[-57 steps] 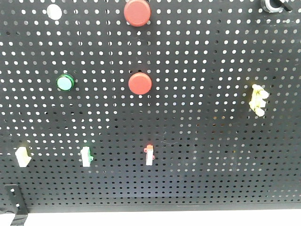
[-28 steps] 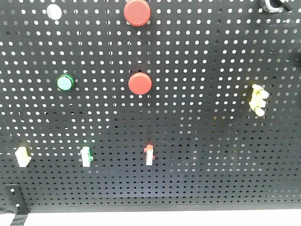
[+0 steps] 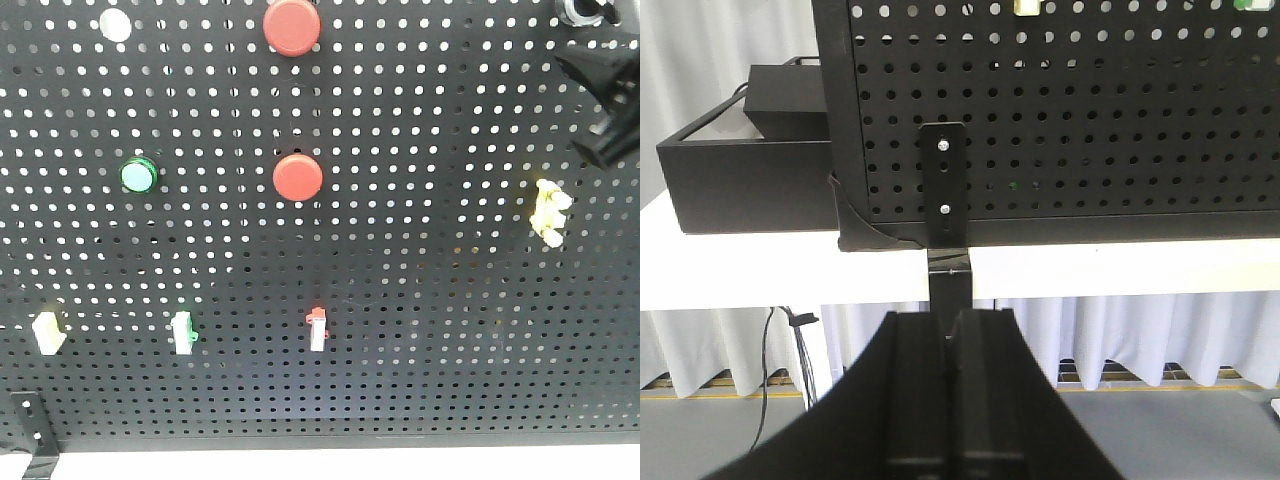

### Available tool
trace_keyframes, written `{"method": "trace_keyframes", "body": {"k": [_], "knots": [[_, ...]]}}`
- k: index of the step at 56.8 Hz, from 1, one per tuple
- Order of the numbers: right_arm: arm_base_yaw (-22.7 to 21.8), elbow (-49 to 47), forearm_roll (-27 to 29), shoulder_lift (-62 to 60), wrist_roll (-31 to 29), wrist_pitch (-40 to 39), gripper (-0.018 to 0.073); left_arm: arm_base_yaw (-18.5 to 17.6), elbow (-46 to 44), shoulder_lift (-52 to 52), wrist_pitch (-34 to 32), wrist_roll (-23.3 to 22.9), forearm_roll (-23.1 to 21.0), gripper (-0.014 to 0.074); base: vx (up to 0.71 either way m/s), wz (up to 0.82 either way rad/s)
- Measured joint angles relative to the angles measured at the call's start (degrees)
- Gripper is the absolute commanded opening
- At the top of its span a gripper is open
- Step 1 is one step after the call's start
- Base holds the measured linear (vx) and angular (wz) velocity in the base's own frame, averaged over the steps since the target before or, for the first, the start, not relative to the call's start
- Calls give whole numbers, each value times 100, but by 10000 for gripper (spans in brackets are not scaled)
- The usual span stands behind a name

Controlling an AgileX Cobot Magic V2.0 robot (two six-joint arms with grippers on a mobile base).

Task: Rotate knob clockwise with right arm
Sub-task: 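Close the right gripper around the silver round knob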

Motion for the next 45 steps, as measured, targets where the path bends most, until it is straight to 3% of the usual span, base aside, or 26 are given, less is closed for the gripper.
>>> {"method": "trace_keyframes", "body": {"k": [18, 39, 45], "knots": [[0, -18, -22, 133, -93, -502, 300, 0, 0, 0, 0, 0, 0, -6, 0, 0], [0, -18, -59, 177, -163, -529, 12, 0, 0, 0, 0, 0, 0, -6, 0, 0], [0, -18, -45, 177, -163, -524, -14, 0, 0, 0, 0, 0, 0, -6, 0, 0]]}}
